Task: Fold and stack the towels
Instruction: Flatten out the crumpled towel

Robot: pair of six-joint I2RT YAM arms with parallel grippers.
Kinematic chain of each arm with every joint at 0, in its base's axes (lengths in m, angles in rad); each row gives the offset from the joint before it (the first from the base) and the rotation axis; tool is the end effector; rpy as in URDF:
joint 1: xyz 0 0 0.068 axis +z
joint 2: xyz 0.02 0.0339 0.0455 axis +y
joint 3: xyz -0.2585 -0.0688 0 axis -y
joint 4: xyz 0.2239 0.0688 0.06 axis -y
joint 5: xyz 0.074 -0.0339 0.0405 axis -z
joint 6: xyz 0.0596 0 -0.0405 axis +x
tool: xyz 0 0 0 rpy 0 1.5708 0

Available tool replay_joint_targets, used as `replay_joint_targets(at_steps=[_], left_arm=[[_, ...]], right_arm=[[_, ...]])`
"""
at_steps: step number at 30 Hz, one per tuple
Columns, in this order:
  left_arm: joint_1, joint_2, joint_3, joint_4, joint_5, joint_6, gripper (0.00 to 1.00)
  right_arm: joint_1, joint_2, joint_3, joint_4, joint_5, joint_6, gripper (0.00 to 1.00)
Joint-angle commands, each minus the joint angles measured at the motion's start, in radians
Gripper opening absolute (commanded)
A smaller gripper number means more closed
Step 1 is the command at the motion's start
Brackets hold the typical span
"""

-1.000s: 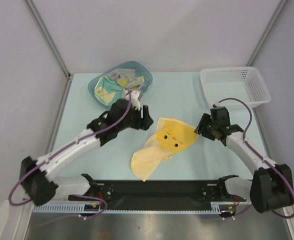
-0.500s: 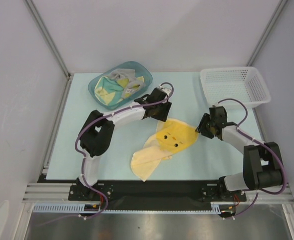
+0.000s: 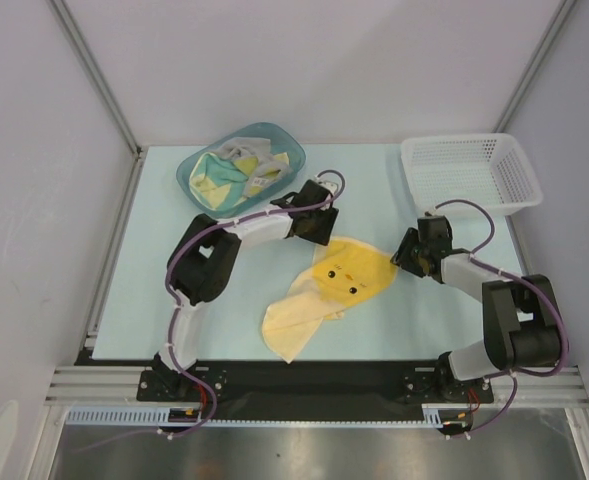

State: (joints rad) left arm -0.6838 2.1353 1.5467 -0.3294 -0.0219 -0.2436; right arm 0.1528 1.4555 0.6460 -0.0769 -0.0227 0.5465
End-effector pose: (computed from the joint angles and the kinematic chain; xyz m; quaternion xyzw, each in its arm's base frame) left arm 0.3566 -0.2889 0.1514 0.2034 0.9251 -0.1341 0.2914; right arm 0.2692 0.0428 0.1461 0.1805 0.9245 0.1250 0.3116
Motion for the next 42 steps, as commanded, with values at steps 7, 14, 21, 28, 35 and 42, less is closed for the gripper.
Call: replay_joint_targets(at_steps=[7, 14, 21, 28, 35, 42], left_arm=[[0.009, 0.046, 0.015, 0.020, 0.054, 0.001, 0.52], [0.009, 0.052, 0.010, 0.026, 0.132, -0.013, 0.29], [0.012, 0.025, 0.024, 0.015, 0.194, -0.045, 0.01], [0.055, -0.174, 0.032, -0.029, 0.166, -0.046, 0.00], [0.115, -0.489, 0.088, -0.056, 0.068, -0.008, 0.00], [0.107, -0.846, 0.012, -0.051, 0.077, -0.035, 0.00]], right_arm=[[-0.004, 0.019, -0.022, 0.066, 0.023, 0.001, 0.46], [-0.002, 0.045, -0.025, 0.121, -0.003, 0.023, 0.41], [0.001, 0.020, -0.017, 0.144, -0.060, 0.018, 0.21], [0.013, -0.073, 0.142, 0.083, -0.102, -0.059, 0.00], [0.073, -0.250, 0.414, 0.028, -0.051, -0.190, 0.00], [0.123, -0.380, 0.653, -0.179, -0.059, -0.240, 0.00]])
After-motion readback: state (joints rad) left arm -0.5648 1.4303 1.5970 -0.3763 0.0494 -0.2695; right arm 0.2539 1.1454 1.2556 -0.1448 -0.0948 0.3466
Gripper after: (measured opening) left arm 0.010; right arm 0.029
